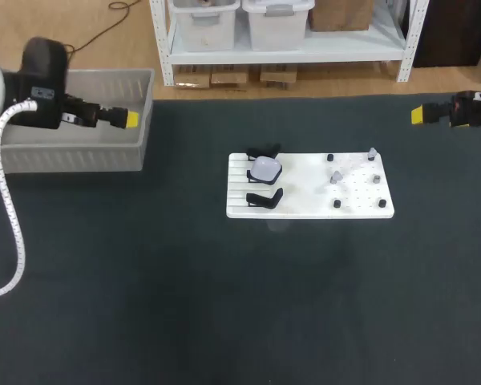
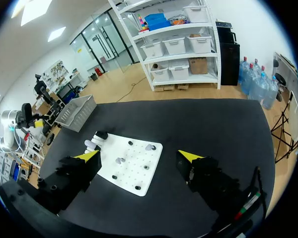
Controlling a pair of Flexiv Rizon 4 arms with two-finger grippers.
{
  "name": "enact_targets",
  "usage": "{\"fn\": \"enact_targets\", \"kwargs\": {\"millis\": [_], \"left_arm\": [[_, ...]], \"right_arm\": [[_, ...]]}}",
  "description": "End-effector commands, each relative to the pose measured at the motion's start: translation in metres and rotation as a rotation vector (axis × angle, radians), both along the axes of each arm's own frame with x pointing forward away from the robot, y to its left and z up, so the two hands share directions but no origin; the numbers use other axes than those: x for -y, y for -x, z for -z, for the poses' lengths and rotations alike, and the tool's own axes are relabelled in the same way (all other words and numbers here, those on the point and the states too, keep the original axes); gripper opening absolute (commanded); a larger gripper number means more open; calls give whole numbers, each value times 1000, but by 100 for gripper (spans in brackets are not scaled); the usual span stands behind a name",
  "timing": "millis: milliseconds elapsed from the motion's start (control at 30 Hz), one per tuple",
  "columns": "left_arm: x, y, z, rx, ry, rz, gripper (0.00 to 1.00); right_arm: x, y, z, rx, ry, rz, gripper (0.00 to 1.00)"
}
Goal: Pick up each earbud case from the left stands, insert the matching earbuds, close the lid, and place the case in the box.
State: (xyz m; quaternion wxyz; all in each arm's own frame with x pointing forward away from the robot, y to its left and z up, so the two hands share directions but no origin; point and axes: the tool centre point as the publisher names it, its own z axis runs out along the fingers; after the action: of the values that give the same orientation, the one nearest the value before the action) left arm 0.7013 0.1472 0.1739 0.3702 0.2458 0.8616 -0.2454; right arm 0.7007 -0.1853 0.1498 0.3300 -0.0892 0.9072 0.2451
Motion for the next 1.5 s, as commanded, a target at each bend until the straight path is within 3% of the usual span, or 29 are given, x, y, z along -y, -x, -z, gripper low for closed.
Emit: {"fn": "enact_targets", "kwargs": {"millis": [33,200,667,833,900,1033,1333,1500], "left_arm": [[0,0,-1,88,119,218,100],[11,0,-7,147,117,401,100],[52,3,5,188,79,700,100],[67,10,19,218,53,790,100],[71,12,25,215,88,849,100],[82,11,40,222,47,863,100],[102,12,71,180,68,912,100],[112,8,89,187,52,940,100]], "right_arm": [[0,0,0,0,1,0,100],[0,0,0,0,1,0,100],[0,0,0,0,1,0,100],[0,0,0,0,1,0,100],[0,0,0,0,1,0,100],[0,0,0,0,1,0,100],[0,0,0,0,1,0,100],[0,0,0,0,1,0,100]]}}
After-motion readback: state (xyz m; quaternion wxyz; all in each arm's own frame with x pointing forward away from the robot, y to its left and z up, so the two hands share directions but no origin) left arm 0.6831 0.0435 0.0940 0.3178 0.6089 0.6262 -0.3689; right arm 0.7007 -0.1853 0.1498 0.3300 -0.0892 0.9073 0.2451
